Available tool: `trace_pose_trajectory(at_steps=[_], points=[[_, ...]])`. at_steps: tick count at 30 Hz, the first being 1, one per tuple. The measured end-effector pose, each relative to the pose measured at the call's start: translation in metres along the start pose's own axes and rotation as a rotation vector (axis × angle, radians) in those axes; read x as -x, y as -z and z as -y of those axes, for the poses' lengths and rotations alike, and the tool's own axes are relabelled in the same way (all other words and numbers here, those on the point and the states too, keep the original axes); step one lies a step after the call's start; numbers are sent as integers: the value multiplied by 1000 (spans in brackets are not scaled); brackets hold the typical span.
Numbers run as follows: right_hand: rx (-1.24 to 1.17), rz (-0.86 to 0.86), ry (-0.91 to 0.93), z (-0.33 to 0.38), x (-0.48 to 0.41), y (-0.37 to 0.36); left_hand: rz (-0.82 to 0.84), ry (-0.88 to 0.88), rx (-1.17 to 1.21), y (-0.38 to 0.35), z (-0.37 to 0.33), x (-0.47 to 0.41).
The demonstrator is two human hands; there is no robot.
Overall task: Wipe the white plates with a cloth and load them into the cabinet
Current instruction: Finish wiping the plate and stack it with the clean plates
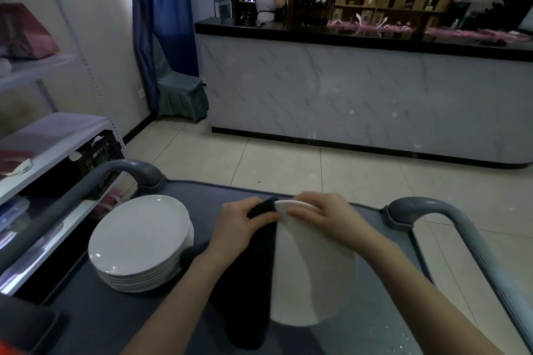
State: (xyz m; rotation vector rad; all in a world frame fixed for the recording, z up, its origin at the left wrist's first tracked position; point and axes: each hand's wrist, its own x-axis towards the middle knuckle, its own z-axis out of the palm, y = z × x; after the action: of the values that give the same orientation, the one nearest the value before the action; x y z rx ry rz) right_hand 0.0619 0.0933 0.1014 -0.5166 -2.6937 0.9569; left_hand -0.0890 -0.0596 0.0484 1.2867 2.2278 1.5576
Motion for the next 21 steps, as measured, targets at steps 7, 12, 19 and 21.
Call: trace_pose_trajectory(at_steps=[7, 12, 19, 21], points=[[-318, -493, -54, -6, 20, -29, -251, 264, 131, 3, 17, 13], [-477, -570, -197, -8, 31, -36, -164, 345, 169, 12, 22, 19], [-90, -243, 67, 3, 17, -16, 28, 90, 28, 14, 2, 4], [-95, -259, 82, 4, 15, -13, -19, 140, 68, 8, 5, 11]])
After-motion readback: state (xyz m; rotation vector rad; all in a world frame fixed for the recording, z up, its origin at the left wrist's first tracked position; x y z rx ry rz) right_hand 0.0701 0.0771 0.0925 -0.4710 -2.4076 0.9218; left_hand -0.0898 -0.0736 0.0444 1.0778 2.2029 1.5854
